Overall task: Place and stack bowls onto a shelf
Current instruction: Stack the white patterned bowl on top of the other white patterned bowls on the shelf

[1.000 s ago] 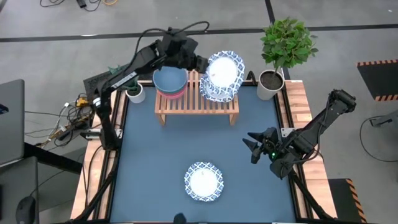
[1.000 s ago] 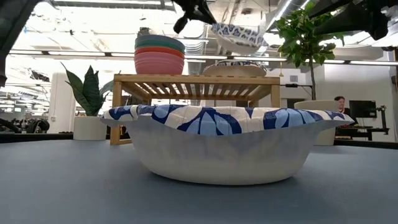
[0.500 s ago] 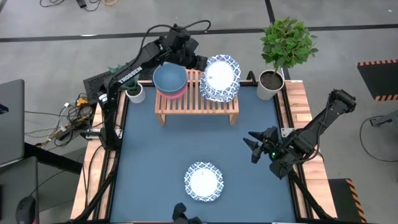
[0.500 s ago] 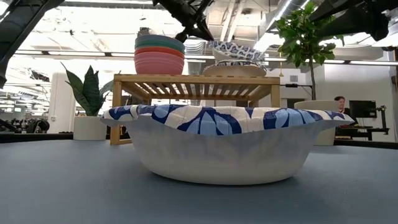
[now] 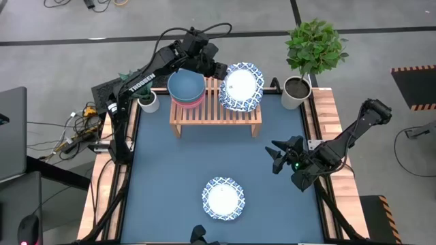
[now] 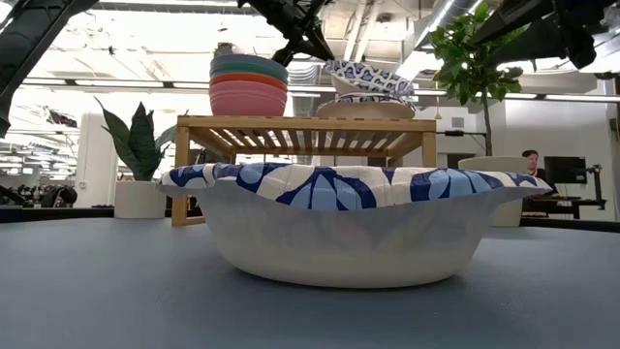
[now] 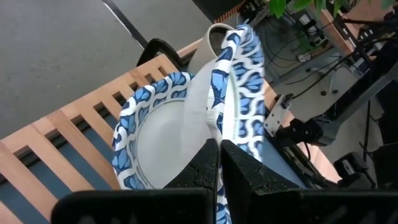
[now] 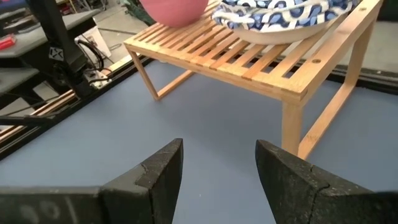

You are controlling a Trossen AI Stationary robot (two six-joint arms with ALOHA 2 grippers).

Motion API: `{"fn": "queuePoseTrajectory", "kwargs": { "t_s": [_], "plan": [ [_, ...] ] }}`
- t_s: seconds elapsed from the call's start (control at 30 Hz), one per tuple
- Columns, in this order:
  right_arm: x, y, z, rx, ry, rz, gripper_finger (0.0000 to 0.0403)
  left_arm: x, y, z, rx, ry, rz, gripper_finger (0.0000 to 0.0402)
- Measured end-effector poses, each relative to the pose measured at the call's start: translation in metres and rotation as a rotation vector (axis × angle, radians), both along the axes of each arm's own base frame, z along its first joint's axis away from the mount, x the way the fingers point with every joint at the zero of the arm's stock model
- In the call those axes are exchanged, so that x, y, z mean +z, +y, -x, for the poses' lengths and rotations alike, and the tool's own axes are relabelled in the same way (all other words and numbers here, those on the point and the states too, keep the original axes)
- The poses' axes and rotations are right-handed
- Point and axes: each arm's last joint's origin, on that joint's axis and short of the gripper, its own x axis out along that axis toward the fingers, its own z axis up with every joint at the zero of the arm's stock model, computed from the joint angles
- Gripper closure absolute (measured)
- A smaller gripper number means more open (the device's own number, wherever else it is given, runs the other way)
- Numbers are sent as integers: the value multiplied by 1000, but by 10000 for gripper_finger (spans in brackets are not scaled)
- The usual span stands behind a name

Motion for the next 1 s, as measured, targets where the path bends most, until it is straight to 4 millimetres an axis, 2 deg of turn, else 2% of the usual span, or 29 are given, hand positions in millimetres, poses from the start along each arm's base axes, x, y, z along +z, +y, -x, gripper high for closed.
{"fn": "queuePoseTrajectory", "kwargs": {
  "t_s": [1.0],
  "plan": [
    [0,0,0,3,5,-9,177,-3,-6,-1,-3,32,23,401]
  ]
}}
